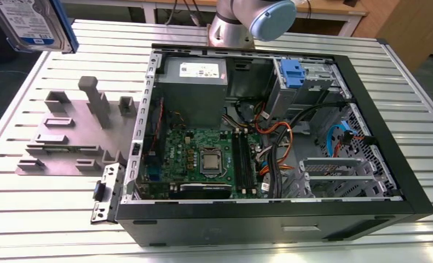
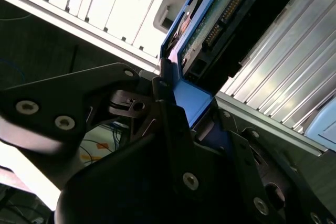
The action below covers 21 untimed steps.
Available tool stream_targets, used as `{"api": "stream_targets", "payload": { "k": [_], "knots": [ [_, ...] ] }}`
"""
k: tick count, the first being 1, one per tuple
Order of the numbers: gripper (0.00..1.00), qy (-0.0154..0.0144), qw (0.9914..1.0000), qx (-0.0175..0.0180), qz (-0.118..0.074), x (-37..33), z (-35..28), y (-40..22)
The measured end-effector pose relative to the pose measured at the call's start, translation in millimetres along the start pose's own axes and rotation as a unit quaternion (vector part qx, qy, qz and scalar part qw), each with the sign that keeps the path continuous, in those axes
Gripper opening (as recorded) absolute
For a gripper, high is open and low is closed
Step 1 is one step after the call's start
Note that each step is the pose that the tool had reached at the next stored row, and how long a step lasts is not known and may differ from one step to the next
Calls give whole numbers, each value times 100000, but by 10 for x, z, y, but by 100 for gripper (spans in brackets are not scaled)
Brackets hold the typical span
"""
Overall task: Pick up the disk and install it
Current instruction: 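Pick up the disk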
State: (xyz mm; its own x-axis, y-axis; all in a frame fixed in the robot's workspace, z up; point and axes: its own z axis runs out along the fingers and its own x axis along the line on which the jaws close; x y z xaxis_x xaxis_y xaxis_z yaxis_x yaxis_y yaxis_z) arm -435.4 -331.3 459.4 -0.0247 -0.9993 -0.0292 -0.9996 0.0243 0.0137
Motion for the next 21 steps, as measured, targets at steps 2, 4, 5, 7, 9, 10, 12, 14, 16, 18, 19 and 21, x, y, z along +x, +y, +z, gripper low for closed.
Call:
{"api": "stream_targets", "payload": {
  "k": [2,4,5,7,9,10,12,14,16,18,19,21],
  "knots": [
    [36,0,100000,3,0,-1,-33,1],
    [36,1,100000,2,-6,-2,-55,1],
    [36,-1,100000,0,0,-2,-61,1],
    [36,-1,100000,3,3,-2,-67,1],
    [36,3,100000,-7,-6,3,-68,0],
    [36,3,100000,-5,-6,11,-68,0],
    [36,1,100000,-1,1,36,-69,0],
    [36,-1,100000,0,-1,64,-69,-1],
    [36,1,100000,-2,1,98,-71,-2],
    [36,0,100000,1,0,131,-71,-2],
    [36,1,100000,-1,-2,141,-72,-2],
    [36,8,100000,0,-83,149,-72,-3]
  ]
}}
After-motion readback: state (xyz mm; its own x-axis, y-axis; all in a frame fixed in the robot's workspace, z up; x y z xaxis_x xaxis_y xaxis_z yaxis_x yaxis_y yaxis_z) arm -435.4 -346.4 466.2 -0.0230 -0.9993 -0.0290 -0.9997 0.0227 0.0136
